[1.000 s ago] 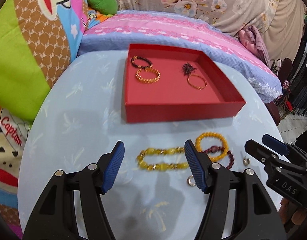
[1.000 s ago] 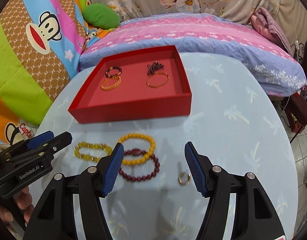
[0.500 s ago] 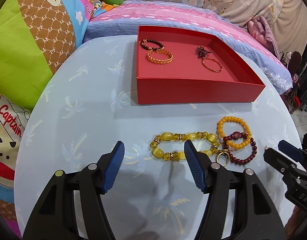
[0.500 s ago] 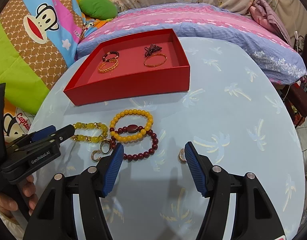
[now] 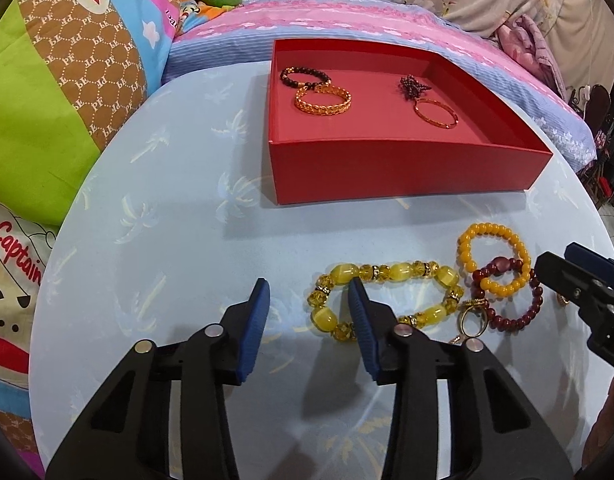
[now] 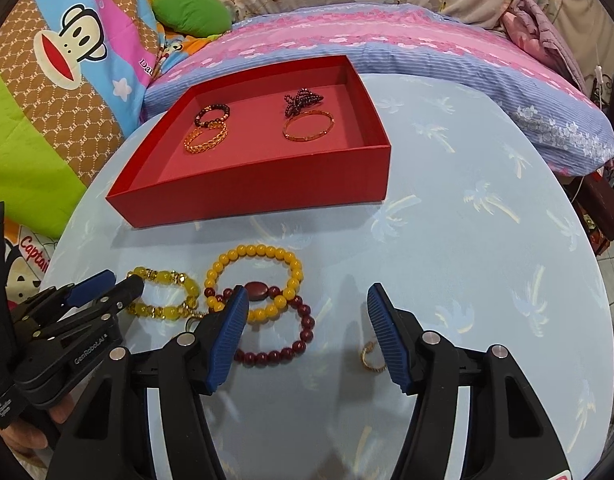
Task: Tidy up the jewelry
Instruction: 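Grasp the round yellow bead bracelet with the right tool while the left tool grasps the chunky yellow bracelet, then lower both yellow bracelets into the red box and open both tools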
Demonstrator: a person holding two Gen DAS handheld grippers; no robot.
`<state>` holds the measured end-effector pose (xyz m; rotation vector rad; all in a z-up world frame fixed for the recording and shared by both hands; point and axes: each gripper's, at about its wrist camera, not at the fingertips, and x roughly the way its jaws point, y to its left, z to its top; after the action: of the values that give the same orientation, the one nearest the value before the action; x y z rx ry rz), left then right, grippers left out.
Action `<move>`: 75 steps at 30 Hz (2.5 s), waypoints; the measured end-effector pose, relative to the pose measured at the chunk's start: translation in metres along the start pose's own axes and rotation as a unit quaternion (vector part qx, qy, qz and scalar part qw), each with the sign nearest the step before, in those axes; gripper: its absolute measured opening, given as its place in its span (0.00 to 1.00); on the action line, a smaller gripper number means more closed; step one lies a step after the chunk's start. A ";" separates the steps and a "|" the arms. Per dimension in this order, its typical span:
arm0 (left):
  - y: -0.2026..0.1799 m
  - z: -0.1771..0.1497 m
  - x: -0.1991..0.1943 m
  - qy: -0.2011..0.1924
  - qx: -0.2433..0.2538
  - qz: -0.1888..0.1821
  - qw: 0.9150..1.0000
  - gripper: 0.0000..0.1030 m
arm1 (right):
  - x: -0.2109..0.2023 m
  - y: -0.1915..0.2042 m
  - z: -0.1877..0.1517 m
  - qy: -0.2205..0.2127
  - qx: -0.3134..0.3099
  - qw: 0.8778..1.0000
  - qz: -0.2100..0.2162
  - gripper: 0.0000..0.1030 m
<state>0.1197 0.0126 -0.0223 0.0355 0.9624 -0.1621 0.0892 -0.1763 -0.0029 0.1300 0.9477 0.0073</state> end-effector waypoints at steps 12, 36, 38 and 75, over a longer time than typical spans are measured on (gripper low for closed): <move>-0.003 -0.001 0.000 -0.006 0.009 0.007 1.000 0.32 | 0.029 0.007 0.009 0.014 -0.011 1.000 0.001 0.24; -0.006 0.009 -0.034 -0.014 -0.004 -0.061 0.998 0.08 | -0.020 0.009 0.021 -0.043 -0.015 0.999 0.008 0.07; -0.009 0.012 -0.043 -0.021 0.000 -0.068 0.997 0.08 | -0.029 0.010 0.026 -0.053 -0.017 0.998 0.011 0.07; -0.014 0.115 0.024 -0.027 -0.006 -0.080 0.996 0.08 | 0.052 0.002 0.112 -0.022 0.010 0.999 0.034 0.07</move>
<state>0.2252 -0.0161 0.0244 -0.0561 0.9117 -0.3037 0.2104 -0.1832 0.0199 0.1802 0.8983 0.0578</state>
